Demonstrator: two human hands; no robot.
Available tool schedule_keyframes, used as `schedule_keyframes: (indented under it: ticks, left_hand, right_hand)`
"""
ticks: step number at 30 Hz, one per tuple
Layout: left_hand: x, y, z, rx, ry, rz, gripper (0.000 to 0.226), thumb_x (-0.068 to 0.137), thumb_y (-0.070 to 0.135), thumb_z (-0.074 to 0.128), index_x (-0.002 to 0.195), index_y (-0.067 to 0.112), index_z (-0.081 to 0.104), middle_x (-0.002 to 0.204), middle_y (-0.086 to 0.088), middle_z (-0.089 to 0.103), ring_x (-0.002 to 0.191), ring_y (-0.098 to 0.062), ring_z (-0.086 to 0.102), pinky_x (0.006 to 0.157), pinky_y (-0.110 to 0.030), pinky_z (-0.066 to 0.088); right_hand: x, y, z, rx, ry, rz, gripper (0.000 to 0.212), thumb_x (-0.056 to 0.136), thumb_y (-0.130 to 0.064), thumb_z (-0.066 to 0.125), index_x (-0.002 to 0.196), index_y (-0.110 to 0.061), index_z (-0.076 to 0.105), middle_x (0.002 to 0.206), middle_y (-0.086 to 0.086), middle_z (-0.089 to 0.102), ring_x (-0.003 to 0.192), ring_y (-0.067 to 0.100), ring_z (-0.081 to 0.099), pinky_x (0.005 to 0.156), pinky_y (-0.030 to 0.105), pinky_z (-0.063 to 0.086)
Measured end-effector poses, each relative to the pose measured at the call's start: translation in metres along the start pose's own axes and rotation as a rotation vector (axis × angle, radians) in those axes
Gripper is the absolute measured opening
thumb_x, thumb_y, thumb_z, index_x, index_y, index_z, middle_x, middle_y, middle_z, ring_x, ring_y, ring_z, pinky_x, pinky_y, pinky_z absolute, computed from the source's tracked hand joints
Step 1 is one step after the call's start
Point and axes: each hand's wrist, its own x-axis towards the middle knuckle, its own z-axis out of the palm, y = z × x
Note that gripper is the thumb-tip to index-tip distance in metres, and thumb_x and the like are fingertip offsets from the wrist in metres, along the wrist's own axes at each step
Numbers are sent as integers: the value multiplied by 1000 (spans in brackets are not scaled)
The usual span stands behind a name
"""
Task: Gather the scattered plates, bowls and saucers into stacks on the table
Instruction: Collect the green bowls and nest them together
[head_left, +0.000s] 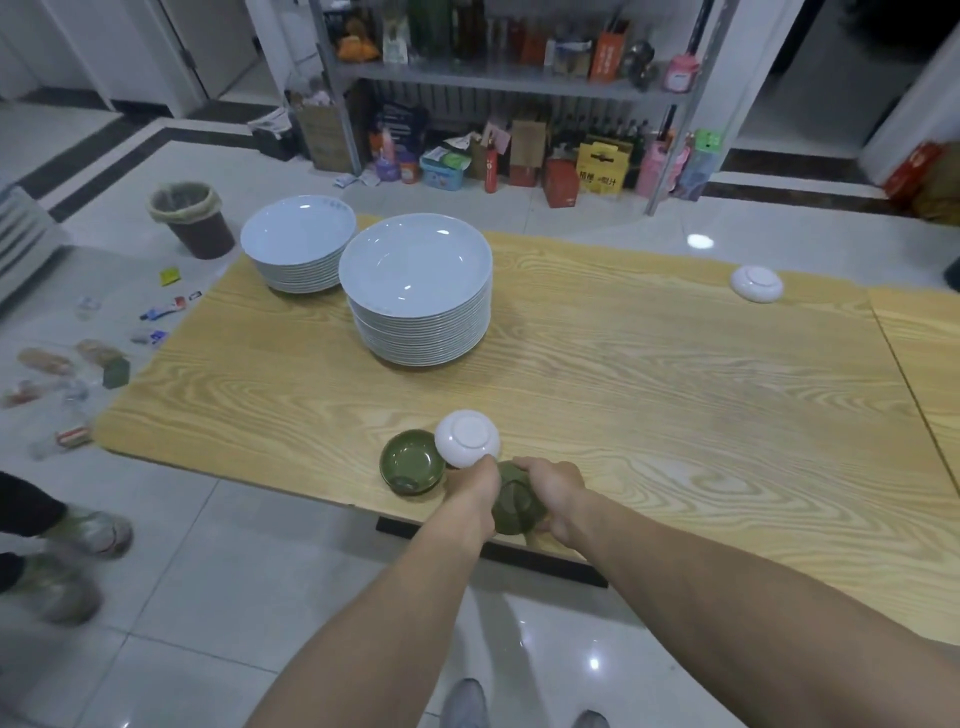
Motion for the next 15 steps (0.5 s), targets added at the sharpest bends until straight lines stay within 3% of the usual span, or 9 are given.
schedule_keyframes:
  ticks: [4,7,9,12,14,15]
  left_hand:
    - [-35,14,19,66,-91,73,32,90,24,52,116,7,59,106,-13,67,98,-28,63,78,-32,52]
    - [-55,33,39,143,-110,238,29,95,25,51,114,5,59,101,-12,63,85,-24,55,71,-29,43]
    - [-69,48,54,181,-146,332,23,100,25,46,104,7,60,95,-9,60,81,-22,50,73,-28,38]
    - [-95,69,81,208,-204,465,21,98,10,47,79,12,54,78,-4,53,79,-20,45,64,-27,34]
    - [-112,80,101,234,-272,536,15,94,-1,49,94,11,58,93,-7,58,90,-21,48,73,-26,37]
    - [-117,84,112,257,-316,570,27,91,-6,49,110,10,58,108,-9,60,99,-21,51,83,-26,39]
  right_hand:
    - [0,-6,-25,65,111,-53,39,89,-38,61,110,-6,62,102,12,68,92,28,65,88,40,55]
    - [-3,-20,-48,150,180,-121,41,91,-43,60,108,-5,61,103,13,67,94,29,65,89,38,53]
    - [-8,-35,-66,235,234,-162,40,90,-44,60,102,-6,61,100,15,67,93,31,65,91,42,53]
    - [-16,-59,-98,385,302,-199,24,88,-29,62,87,-6,63,84,13,64,89,32,64,90,45,54]
    - [-24,-71,-125,433,361,-222,11,87,-14,59,84,-4,64,73,10,59,79,29,60,78,41,53]
    - [-29,-75,-139,444,388,-244,11,86,-7,56,83,-5,66,69,8,58,76,28,57,71,39,50]
